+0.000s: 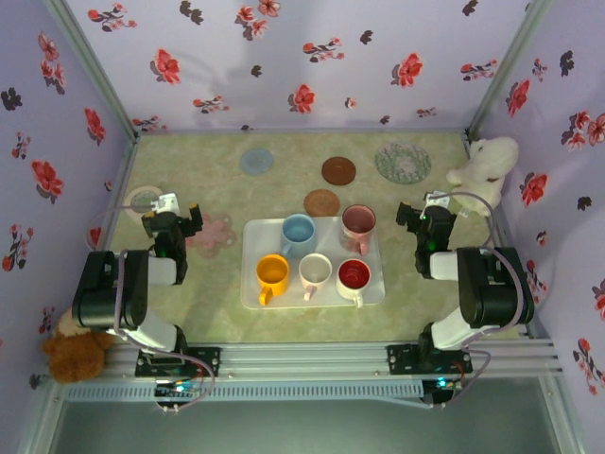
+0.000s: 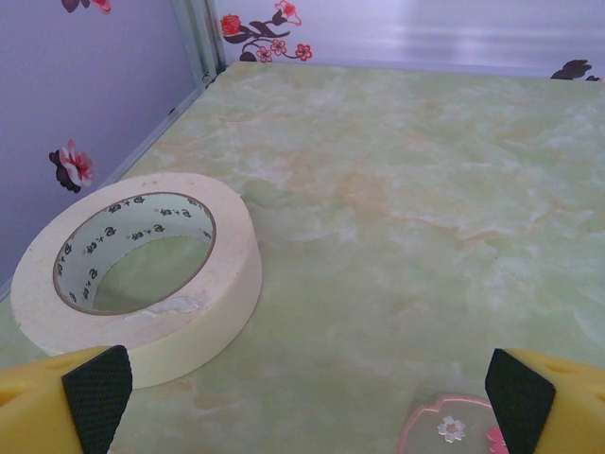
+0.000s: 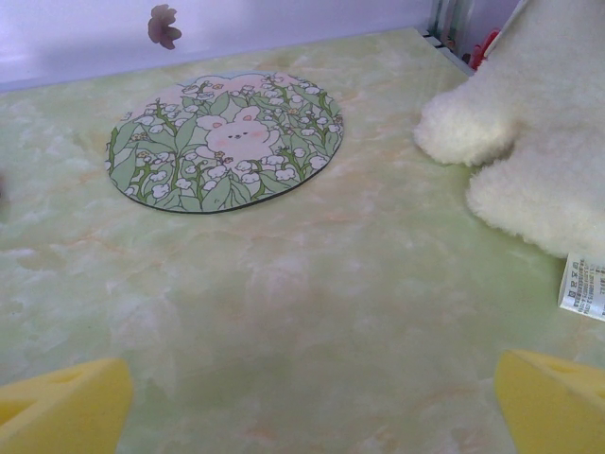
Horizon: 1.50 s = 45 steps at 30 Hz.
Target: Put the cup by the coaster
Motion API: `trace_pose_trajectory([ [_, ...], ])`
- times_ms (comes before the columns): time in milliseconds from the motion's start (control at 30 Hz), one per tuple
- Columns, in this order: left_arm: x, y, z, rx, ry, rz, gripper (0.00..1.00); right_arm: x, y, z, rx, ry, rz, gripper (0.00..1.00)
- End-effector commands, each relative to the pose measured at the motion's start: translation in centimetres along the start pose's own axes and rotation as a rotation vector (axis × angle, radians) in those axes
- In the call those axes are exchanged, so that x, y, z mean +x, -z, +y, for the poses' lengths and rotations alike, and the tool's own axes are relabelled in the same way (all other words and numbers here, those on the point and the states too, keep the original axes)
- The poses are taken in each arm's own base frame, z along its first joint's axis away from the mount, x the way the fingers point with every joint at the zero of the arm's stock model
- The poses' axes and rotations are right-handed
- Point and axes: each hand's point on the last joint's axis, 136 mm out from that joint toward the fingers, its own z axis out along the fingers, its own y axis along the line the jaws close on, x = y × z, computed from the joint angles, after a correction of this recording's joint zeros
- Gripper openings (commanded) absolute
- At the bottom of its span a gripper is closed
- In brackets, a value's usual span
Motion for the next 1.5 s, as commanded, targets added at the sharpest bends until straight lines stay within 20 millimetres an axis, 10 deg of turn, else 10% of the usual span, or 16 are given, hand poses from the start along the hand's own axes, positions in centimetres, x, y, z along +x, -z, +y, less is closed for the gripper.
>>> trace_pose_trajectory([
  [0,-0.3,-0.1,-0.1,0.003,-0.009,-0.012,1.0,0.0,-0.1,-0.2,0.006,-0.002,-0.002,0.99],
  [333,-0.3,0.1,0.0,0.001,-0.008,-0.019,0.99,-0.1,0.1,-0.3,0.01,-0.002,-0.013,0.99],
  [867,-7.0,5.7,2.0,-0.062,0.155,0.167,0.99,-6.6,3.5,-2.5,0.184,-0.14,0.052,0.99],
  [1467,0.9,12.7,-1.7,-0.049,0.602,0.778,0.99,-7.9,7.1,0.6,0.001,-0.179,0.197,0.99],
])
